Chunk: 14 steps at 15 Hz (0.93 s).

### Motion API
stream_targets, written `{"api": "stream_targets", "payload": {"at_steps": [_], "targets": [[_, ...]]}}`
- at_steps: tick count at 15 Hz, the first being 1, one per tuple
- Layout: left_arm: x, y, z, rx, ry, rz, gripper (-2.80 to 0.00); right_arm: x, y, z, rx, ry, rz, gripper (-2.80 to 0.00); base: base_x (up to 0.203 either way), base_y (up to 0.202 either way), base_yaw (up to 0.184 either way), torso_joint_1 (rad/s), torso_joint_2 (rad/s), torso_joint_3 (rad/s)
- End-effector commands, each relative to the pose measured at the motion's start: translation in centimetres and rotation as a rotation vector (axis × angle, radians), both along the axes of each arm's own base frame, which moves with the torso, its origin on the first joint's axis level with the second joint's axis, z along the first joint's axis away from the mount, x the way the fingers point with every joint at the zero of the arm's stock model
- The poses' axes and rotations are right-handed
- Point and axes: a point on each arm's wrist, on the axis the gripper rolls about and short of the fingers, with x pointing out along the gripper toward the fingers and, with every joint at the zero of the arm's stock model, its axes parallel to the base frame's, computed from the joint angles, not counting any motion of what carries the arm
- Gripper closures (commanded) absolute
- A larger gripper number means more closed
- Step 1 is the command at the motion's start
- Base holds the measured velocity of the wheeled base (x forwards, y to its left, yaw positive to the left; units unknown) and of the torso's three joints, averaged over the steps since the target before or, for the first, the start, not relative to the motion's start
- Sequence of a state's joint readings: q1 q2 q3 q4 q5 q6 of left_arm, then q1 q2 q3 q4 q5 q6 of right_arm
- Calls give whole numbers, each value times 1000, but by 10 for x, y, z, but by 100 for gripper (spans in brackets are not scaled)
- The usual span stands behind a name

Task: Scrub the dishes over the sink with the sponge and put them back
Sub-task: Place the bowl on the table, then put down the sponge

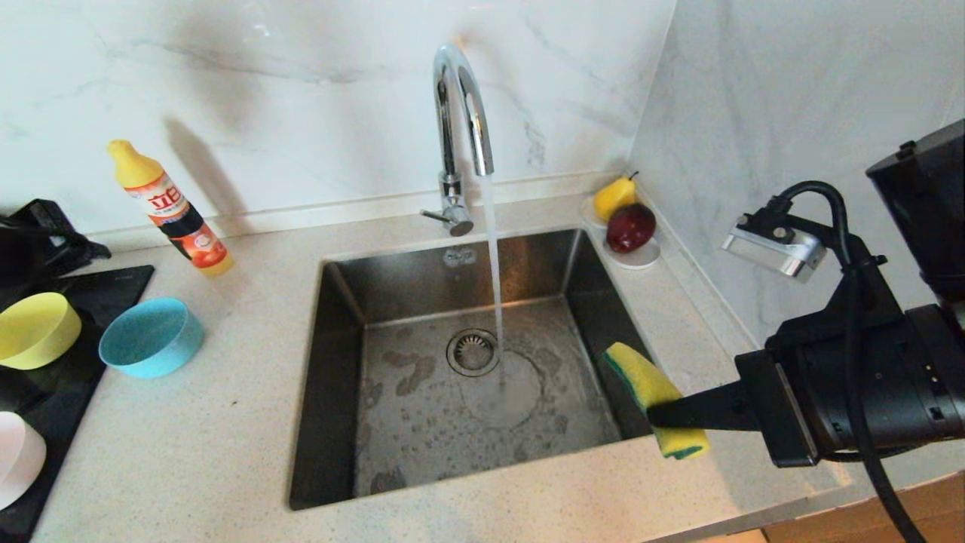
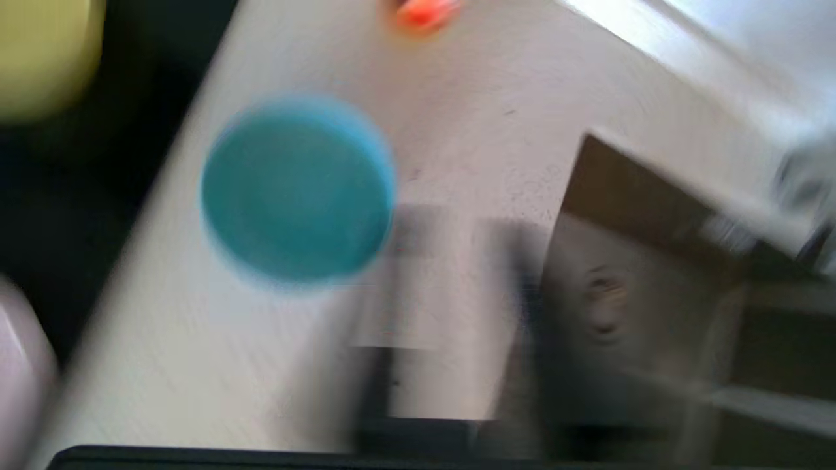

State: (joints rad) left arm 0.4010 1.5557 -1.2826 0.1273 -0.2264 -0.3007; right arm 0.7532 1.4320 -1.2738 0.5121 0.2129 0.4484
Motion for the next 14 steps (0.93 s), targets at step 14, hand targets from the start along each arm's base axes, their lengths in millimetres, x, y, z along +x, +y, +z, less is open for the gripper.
{"api": "stream_targets", "payload": {"at_steps": [14], "targets": [[-178, -107, 21, 581, -478, -6, 0, 4, -3, -8, -36, 6, -44, 0, 0, 0, 0, 0, 0, 0]]}}
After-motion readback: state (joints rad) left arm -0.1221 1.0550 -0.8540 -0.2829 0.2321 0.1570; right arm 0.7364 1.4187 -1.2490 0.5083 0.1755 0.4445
